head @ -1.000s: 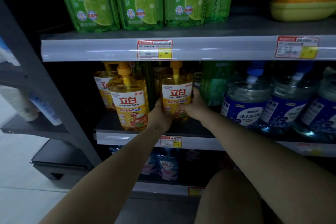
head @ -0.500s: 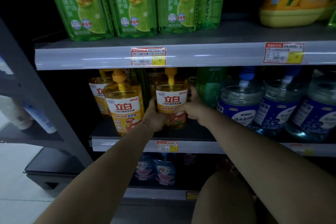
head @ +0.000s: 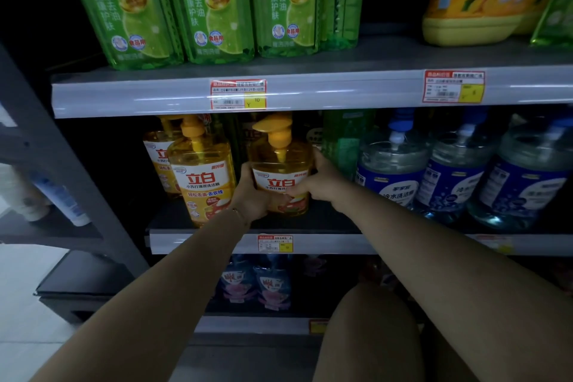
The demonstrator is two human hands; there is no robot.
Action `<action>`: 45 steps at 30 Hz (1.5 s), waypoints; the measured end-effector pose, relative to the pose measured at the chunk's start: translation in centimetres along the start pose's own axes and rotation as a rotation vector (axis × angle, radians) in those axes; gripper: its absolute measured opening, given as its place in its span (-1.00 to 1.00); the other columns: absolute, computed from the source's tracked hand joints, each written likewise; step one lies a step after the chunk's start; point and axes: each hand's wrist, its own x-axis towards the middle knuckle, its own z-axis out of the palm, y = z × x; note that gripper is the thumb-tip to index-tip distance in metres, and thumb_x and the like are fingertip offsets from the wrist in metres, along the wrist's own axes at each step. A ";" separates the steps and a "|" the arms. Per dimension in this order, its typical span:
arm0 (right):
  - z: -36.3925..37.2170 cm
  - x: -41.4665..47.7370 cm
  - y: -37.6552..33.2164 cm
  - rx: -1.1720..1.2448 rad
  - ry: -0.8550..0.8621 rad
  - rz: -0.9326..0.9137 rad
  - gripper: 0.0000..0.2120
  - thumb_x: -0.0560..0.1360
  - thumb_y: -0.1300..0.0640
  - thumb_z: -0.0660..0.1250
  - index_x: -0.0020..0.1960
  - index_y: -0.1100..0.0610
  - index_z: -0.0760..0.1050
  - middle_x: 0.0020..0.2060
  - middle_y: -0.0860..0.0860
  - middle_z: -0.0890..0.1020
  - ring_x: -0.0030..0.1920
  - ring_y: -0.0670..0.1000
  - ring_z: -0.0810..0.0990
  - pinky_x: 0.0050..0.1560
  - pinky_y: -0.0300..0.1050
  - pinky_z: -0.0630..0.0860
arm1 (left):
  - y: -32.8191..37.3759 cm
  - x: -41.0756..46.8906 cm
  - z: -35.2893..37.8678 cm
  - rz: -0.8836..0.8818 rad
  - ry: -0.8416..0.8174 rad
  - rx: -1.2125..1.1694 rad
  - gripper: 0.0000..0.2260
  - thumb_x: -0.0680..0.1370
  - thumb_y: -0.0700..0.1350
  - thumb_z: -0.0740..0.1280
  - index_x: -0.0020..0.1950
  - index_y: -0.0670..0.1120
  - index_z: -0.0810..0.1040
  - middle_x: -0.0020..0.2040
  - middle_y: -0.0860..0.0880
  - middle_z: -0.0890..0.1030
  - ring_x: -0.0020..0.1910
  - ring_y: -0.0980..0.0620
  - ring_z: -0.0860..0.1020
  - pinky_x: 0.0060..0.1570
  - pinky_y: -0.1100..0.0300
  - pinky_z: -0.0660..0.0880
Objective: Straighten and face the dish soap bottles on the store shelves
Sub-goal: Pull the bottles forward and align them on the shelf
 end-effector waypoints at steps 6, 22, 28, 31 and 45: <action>-1.0 -1.6 0.4 -0.030 -0.031 -0.068 -0.20 0.30 0.36 0.52 0.43 -0.01 0.27 0.34 0.03 0.45 0.27 -0.01 0.41 0.09 -0.10 0.41 | 0.0 -1.7 -0.6 0.136 -0.042 0.102 -0.22 0.33 -0.35 0.53 0.27 0.23 0.21 0.25 0.03 0.49 0.33 -0.08 0.43 0.30 -0.23 0.40; -6.8 -7.7 -3.2 -0.126 -0.028 -0.354 -0.25 0.23 0.31 0.57 0.26 -0.17 0.37 0.21 -0.15 0.52 0.31 -0.05 0.42 0.32 0.15 0.39 | 4.4 -6.6 0.5 0.496 -0.100 0.115 -0.25 0.33 -0.17 0.56 0.42 0.01 0.25 0.31 0.04 0.50 0.32 0.08 0.46 0.27 -0.04 0.48; -10.7 -10.8 -5.9 -0.123 0.030 -0.461 -0.32 0.25 0.36 0.56 0.19 -0.16 0.42 0.16 -0.16 0.56 0.27 -0.11 0.47 0.30 0.09 0.44 | 8.8 -8.2 3.3 0.597 -0.128 0.040 -0.29 0.36 -0.34 0.50 0.41 -0.06 0.26 0.29 -0.03 0.50 0.27 0.11 0.50 0.16 0.16 0.54; -12.5 -12.3 -6.4 -0.108 0.072 -0.487 -0.30 0.27 0.38 0.54 0.28 -0.07 0.42 0.19 -0.14 0.55 0.28 -0.12 0.46 0.31 0.03 0.43 | 10.4 -8.8 5.0 0.619 -0.158 0.003 -0.27 0.34 -0.29 0.52 0.42 -0.08 0.26 0.28 -0.02 0.51 0.26 0.11 0.50 0.16 0.14 0.53; -16.9 -16.4 -4.9 -0.172 0.211 -0.526 -0.32 0.29 0.37 0.54 0.35 0.12 0.43 0.14 -0.13 0.59 0.17 -0.25 0.50 0.16 -0.29 0.48 | 12.3 -9.7 10.5 0.616 -0.227 -0.029 -0.29 0.29 -0.24 0.56 0.33 0.05 0.31 0.25 -0.07 0.51 0.23 -0.03 0.51 0.14 0.02 0.56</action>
